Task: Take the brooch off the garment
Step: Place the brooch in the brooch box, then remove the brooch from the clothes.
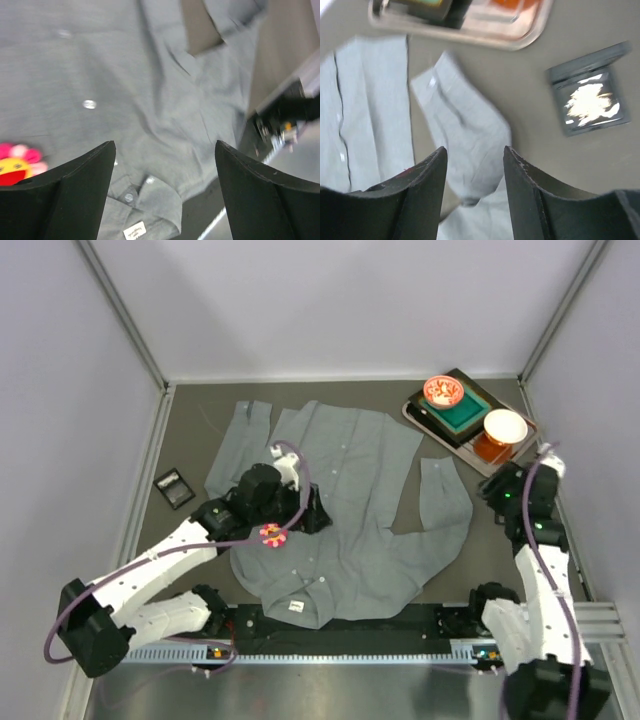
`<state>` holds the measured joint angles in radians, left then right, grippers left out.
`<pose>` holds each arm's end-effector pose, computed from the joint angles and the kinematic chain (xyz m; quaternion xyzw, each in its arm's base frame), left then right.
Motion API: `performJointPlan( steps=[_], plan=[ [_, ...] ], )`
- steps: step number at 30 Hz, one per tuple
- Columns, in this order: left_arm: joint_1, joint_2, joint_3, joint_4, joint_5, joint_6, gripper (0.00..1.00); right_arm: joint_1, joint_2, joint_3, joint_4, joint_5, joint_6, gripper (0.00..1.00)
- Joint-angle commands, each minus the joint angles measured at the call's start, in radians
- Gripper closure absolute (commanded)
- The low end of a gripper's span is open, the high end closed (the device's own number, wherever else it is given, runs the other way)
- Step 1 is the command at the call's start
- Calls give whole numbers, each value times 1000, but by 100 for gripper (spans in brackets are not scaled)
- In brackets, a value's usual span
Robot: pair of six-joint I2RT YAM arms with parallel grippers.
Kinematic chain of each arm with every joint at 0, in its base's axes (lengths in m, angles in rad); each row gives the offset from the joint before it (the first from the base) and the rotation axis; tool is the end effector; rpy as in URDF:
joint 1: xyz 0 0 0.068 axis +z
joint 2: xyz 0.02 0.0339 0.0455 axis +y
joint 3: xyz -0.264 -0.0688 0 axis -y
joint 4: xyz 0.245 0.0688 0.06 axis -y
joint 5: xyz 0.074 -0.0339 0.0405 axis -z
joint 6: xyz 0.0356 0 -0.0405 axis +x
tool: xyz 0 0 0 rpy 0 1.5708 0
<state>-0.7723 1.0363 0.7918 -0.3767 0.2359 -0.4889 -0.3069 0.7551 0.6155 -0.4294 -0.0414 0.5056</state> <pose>0.1561 -0.1637 0.2764 0.1780 0.8668 -0.3522 0.3050 0.1635 -0.0503 0.2607 0.3374 0.8095 0.0657 0.4759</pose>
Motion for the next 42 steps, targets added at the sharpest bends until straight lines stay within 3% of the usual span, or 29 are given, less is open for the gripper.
performJointPlan(
  steps=[1,2,4,5,9,15,22,27,28,39,42],
  plan=[
    [123,-48,0,-54,-225,-175,15,305,44,104,-170,306,-12,51],
    [139,-53,-3,-98,-269,-222,15,482,52,118,-169,354,-19,51],
    [177,-62,-9,-154,-363,-282,15,636,90,159,-151,452,-42,51],
    [189,-65,-14,-174,-381,-345,15,769,104,168,-123,468,-65,51],
    [258,-96,-78,-246,-392,-502,16,1076,229,182,85,488,-246,47],
    [428,-108,-195,-271,-271,-704,23,1328,536,276,331,367,-366,44],
    [501,-38,-269,-228,-155,-798,32,1500,803,385,567,189,-554,45],
    [502,-4,-293,-179,-139,-823,45,1520,906,366,756,156,-615,46],
    [504,-1,-295,-177,-156,-821,52,1523,920,371,786,158,-628,46],
    [504,10,-278,-149,-179,-784,73,1539,1084,377,962,101,-705,48],
    [504,36,-256,-146,-176,-766,85,1539,1119,389,974,117,-717,48]
  ],
)
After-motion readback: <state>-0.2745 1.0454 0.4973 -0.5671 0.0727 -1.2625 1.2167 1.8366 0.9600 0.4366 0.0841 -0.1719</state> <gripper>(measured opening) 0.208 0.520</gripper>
